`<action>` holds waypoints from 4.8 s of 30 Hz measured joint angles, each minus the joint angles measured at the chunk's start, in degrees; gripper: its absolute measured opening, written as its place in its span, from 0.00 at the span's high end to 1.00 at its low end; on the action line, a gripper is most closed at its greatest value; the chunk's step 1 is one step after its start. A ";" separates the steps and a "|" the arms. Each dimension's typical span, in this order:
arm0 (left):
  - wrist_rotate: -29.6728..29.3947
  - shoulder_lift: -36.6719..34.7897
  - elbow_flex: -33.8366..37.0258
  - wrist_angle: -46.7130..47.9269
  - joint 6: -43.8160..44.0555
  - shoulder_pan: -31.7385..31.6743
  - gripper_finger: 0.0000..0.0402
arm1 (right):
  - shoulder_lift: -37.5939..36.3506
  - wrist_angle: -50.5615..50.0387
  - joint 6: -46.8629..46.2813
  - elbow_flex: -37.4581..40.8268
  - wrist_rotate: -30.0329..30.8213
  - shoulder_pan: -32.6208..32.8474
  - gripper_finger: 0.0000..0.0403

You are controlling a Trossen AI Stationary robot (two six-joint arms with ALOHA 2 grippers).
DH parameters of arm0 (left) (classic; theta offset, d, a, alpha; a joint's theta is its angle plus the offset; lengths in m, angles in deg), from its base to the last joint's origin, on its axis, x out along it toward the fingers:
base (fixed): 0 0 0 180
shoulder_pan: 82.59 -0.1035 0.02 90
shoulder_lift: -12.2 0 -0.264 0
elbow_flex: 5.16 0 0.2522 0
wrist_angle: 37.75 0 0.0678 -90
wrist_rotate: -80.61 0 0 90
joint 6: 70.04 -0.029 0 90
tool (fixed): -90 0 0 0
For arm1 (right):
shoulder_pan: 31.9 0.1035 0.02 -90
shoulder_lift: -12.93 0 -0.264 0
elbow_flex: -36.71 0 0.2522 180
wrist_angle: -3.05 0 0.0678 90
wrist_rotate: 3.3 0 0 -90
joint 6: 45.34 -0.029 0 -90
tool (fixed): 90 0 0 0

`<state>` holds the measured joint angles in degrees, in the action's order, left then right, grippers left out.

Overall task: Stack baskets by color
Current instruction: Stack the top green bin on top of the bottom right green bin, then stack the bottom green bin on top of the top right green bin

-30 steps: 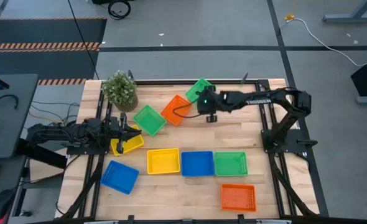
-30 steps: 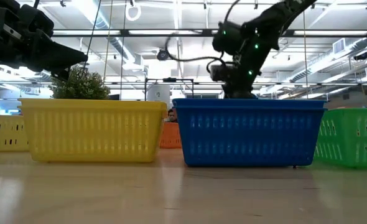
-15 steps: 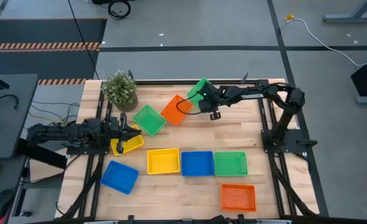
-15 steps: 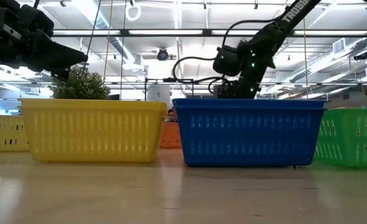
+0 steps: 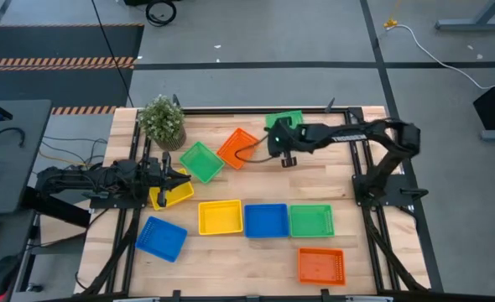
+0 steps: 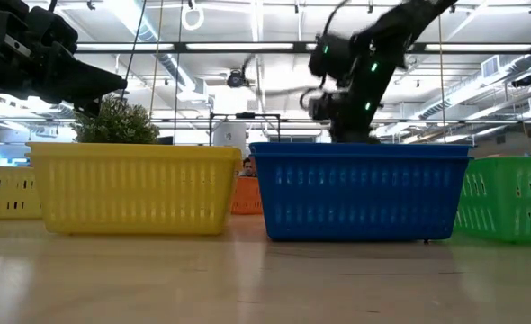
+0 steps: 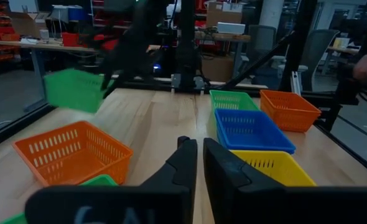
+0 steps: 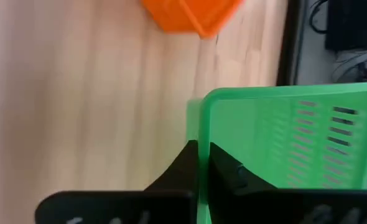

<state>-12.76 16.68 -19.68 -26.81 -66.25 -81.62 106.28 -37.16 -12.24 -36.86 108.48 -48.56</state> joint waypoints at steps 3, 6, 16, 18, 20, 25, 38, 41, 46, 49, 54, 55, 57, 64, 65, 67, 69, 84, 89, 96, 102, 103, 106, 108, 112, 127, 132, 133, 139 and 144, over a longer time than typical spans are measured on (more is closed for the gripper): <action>0.02 0.00 0.00 0.02 -0.01 0.02 0.90 | -4.67 -5.19 -6.32 0.00 2.92 6.15 0.98; 0.02 0.01 0.00 0.02 0.00 0.02 0.91 | -9.33 -9.73 -15.52 0.00 5.93 13.77 0.97; 0.02 -0.01 0.00 0.02 0.02 0.00 0.92 | -16.32 -18.56 -48.22 0.00 5.98 43.08 0.97; 0.01 0.01 0.00 0.04 -0.01 0.02 0.92 | -16.34 -18.43 -54.26 0.00 2.40 47.56 0.97; -0.01 0.01 0.00 0.04 0.02 0.02 0.91 | -15.74 -18.52 -60.26 -0.02 -0.78 51.10 0.97; 0.02 0.02 0.00 0.04 0.02 0.02 0.90 | -12.29 -19.20 -65.91 -0.02 -1.79 57.16 0.97; 0.02 0.01 0.00 0.04 -0.01 0.02 0.91 | -5.17 -22.73 -72.06 -1.26 -8.64 58.54 0.97; 0.02 0.02 0.00 0.04 -0.01 0.02 0.90 | -5.25 -27.52 -72.04 -4.50 -5.48 58.57 0.97; 0.02 0.01 0.00 0.04 0.01 0.01 0.91 | -5.39 -32.61 -73.20 -10.41 -6.71 58.55 0.97; 0.02 -0.01 0.00 0.04 -0.01 0.02 0.92 | -5.39 -32.21 -77.09 -11.72 -12.93 58.66 0.97; -0.01 0.02 0.00 0.04 0.02 0.02 0.93 | -5.37 -31.86 -82.85 -11.87 -18.32 60.16 0.97; 0.02 0.01 0.00 0.04 0.02 0.01 0.93 | -5.37 -31.53 -83.05 -11.87 -18.68 60.44 0.97; 0.00 0.00 0.00 0.04 0.00 0.01 0.92 | -5.37 -30.40 -83.03 -11.87 -18.86 60.91 0.97; 0.00 0.02 0.00 0.04 -0.01 0.01 0.92 | -5.37 -28.22 -82.60 -11.87 -20.84 61.10 0.97; 0.01 0.00 0.00 0.04 0.02 0.02 0.93 | -5.37 -28.23 -82.59 -11.87 -21.86 61.10 0.97; 0.01 0.00 0.00 0.04 0.01 0.02 0.93 | -5.37 -28.24 -82.59 -11.87 -23.28 61.12 0.97; -0.01 0.02 0.00 0.04 0.02 0.00 0.94 | -5.37 -28.24 -82.57 -11.87 -23.37 61.12 0.97; 0.01 0.01 0.00 0.04 0.02 0.02 0.92 | -5.28 -27.63 -72.14 -6.64 -23.37 55.55 0.97; 0.00 0.02 0.00 0.02 0.02 0.02 0.94 | -5.28 -28.57 -70.23 -5.95 -24.03 52.36 0.97; -0.01 -0.01 0.00 0.04 0.02 0.02 0.92 | -5.28 -32.07 -69.52 -8.88 -27.87 51.68 0.97; 0.02 0.02 0.00 0.03 0.02 0.00 0.91 | -5.30 -32.49 -70.22 -9.64 -32.26 51.81 0.94; 0.02 -0.01 0.00 0.02 0.02 0.02 0.91 | -5.30 -32.37 -69.84 -9.64 -32.37 51.77 0.93; 0.01 -0.01 0.00 0.02 0.02 0.02 0.92 | -5.30 -32.32 -69.07 -9.64 -32.40 51.79 0.89; 0.02 -0.01 0.00 0.02 -0.01 0.02 0.93 | -5.30 -32.31 -69.05 -9.64 -32.44 51.53 0.85; 0.02 0.00 0.00 0.02 -0.01 0.02 0.92 | -5.30 -32.19 -67.85 -9.64 -29.08 50.88 0.80; 0.01 -0.01 0.00 0.03 0.01 0.02 0.92 | -8.39 -33.27 -72.90 -10.82 -30.23 50.52 0.72; 0.00 0.01 0.00 0.02 0.02 0.02 0.91 | -9.37 -26.05 -76.10 -9.92 -32.13 52.61 0.61; 0.01 0.01 0.00 0.02 0.02 0.02 0.91 | -9.17 -25.12 -75.91 -9.44 -32.33 52.82 0.59; 0.01 -0.01 0.00 0.02 0.02 0.02 0.91 | -9.00 -23.19 -74.93 -4.59 -32.42 53.10 0.51; 0.01 0.00 0.00 0.03 0.02 0.02 0.93 | -9.01 -20.89 -72.60 -2.25 -33.88 52.88 0.52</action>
<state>-12.76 16.68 -19.68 -26.78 -66.23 -81.60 97.28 -58.05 -84.84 -39.11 74.60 4.32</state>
